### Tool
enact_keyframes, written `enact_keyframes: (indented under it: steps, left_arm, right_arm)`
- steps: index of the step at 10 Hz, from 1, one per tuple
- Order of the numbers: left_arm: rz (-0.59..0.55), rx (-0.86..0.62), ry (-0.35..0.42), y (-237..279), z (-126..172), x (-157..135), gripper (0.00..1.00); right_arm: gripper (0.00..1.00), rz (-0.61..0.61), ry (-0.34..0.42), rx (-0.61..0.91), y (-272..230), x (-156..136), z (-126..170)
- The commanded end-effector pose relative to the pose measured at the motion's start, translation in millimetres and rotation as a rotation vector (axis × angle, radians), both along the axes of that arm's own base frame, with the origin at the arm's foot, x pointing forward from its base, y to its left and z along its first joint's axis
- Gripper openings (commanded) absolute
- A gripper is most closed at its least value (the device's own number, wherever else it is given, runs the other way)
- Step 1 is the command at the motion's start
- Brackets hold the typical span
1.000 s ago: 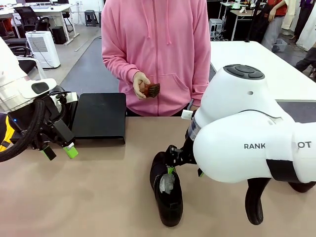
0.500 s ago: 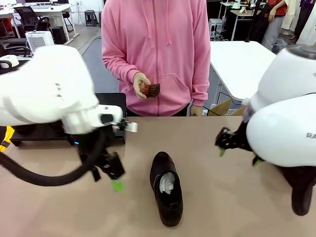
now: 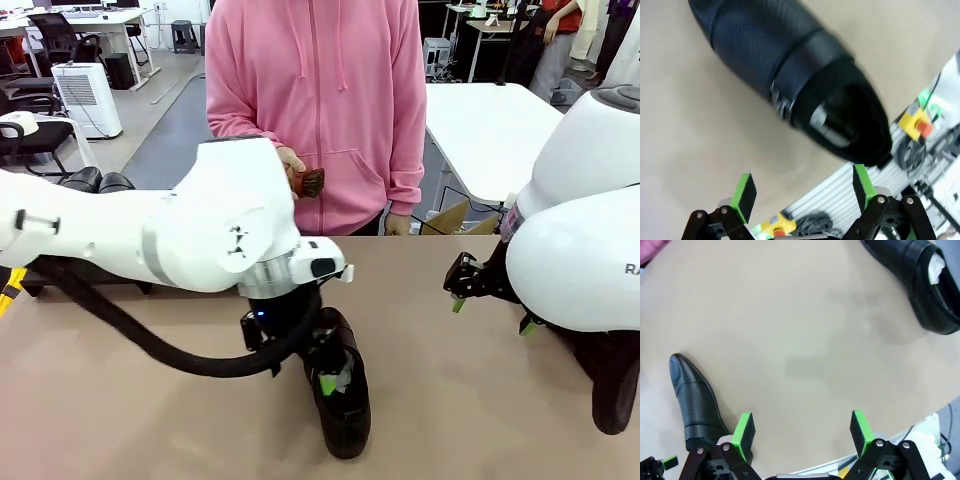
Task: Organize the shoes by placing them on the stand.
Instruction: Place the Shoe from the middle of the table onto the Shoes Stand.
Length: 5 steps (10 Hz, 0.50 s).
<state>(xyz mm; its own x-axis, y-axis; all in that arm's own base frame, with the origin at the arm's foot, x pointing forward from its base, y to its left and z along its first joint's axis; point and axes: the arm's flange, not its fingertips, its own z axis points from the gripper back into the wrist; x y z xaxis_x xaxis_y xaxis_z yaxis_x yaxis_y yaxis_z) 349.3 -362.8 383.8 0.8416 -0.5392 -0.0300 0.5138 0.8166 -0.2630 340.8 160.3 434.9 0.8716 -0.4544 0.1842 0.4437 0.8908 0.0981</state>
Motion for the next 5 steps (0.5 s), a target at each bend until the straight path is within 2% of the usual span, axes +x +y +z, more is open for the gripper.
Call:
enact_keyframes:
  steps: [1,3,5]
  left_arm:
    - [0.110,0.011,-0.109,-20,20,-8,1.00]
    - [0.211,0.038,-0.194,-44,32,-25,1.00]
    - [0.261,0.070,-0.226,-63,33,-35,1.00]
  right_arm:
    - [1.00,0.022,0.000,0.003,0,1,0]
    - [1.00,0.022,0.000,0.003,0,1,0]
    - [1.00,0.022,0.000,0.003,0,1,0]
